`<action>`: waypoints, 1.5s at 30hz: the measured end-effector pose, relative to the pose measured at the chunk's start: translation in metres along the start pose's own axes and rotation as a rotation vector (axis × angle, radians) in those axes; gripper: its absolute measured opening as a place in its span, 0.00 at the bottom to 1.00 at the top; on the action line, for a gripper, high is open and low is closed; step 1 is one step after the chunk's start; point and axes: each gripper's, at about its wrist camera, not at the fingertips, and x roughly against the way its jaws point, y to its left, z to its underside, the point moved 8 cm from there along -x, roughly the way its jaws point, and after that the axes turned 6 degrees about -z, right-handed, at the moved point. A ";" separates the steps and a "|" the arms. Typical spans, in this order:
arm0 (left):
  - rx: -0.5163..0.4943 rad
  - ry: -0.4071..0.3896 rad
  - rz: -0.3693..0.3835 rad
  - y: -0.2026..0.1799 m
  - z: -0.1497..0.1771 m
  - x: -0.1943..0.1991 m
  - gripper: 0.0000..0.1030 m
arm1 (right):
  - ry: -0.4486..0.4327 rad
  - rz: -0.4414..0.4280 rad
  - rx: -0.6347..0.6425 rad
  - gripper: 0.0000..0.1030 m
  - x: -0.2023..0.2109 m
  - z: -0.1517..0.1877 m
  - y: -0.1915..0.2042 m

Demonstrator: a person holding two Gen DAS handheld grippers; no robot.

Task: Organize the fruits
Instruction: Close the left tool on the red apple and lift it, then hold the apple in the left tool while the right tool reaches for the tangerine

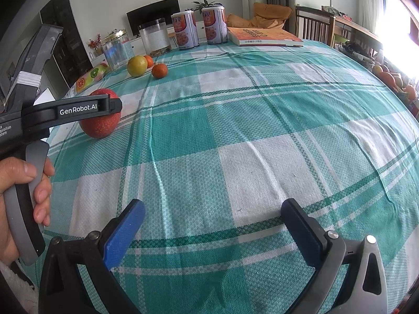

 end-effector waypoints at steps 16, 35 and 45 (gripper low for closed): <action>0.037 0.038 0.063 0.013 0.009 0.000 0.68 | 0.000 -0.002 -0.001 1.00 -0.001 0.000 0.000; 0.081 0.029 0.037 0.067 0.083 0.046 0.75 | -0.004 -0.012 -0.007 1.00 0.000 -0.001 0.000; 0.058 0.043 -0.018 0.068 0.097 0.030 0.86 | -0.002 -0.009 -0.005 1.00 -0.001 -0.001 0.001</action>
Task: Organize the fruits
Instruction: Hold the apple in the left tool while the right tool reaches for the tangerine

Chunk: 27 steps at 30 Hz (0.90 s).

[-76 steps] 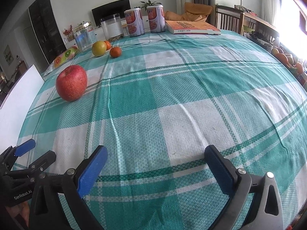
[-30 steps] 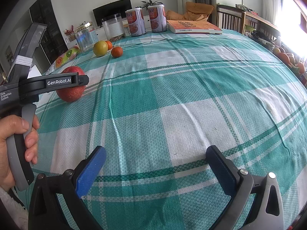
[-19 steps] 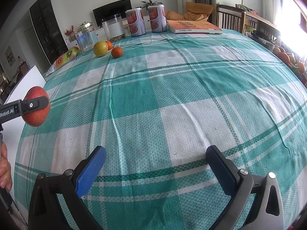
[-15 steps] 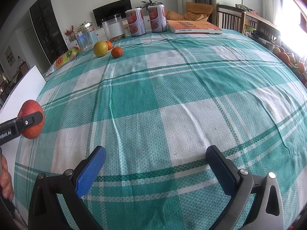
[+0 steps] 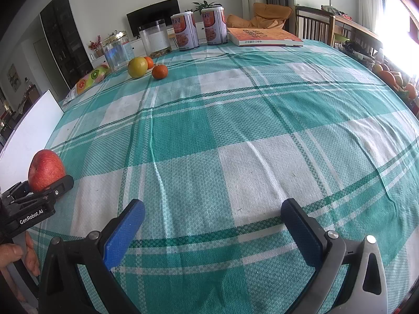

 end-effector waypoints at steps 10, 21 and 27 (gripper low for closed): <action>0.022 0.013 0.008 0.004 0.000 -0.004 0.91 | 0.009 0.010 0.011 1.00 -0.001 0.002 0.000; 0.021 0.013 0.008 0.005 -0.001 -0.004 0.92 | 0.094 -0.161 -0.008 1.00 -0.033 -0.059 0.026; 0.022 0.013 0.008 0.004 0.000 -0.004 0.92 | -0.003 -0.168 0.093 0.90 -0.102 -0.154 0.062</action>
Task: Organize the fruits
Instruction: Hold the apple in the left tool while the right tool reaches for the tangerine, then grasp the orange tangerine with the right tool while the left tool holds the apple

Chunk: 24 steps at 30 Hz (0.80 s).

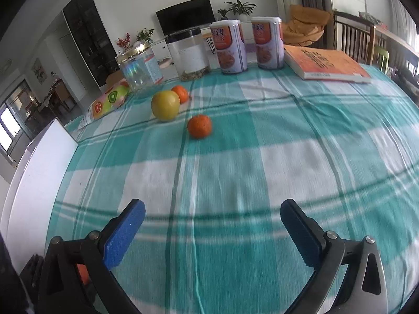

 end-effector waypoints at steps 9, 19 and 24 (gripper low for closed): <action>0.001 0.000 0.000 0.000 0.000 0.000 0.93 | 0.054 0.087 0.111 0.52 -0.078 -0.045 0.017; 0.002 0.000 0.001 0.001 0.000 -0.001 0.93 | 0.011 0.002 0.040 0.29 -0.015 -0.014 0.010; 0.002 0.001 0.001 0.000 -0.001 -0.001 0.93 | 0.045 -0.048 -0.060 0.29 0.044 0.053 0.006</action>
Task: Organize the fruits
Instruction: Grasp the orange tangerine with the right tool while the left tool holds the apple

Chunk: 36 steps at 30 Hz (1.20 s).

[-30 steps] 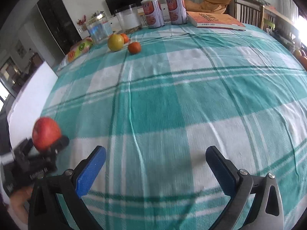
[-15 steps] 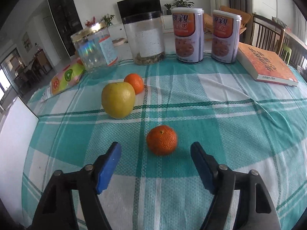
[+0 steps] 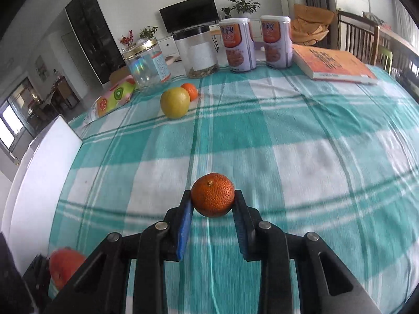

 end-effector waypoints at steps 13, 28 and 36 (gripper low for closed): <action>0.000 0.000 0.000 0.000 0.000 0.000 0.93 | -0.020 0.194 0.111 0.34 0.062 0.128 0.015; 0.000 0.001 0.001 0.000 0.000 -0.001 0.93 | 0.022 0.170 0.198 0.88 0.051 0.135 0.032; 0.000 0.001 0.001 0.001 -0.001 -0.001 0.93 | 0.028 0.161 0.201 0.92 0.050 0.135 0.033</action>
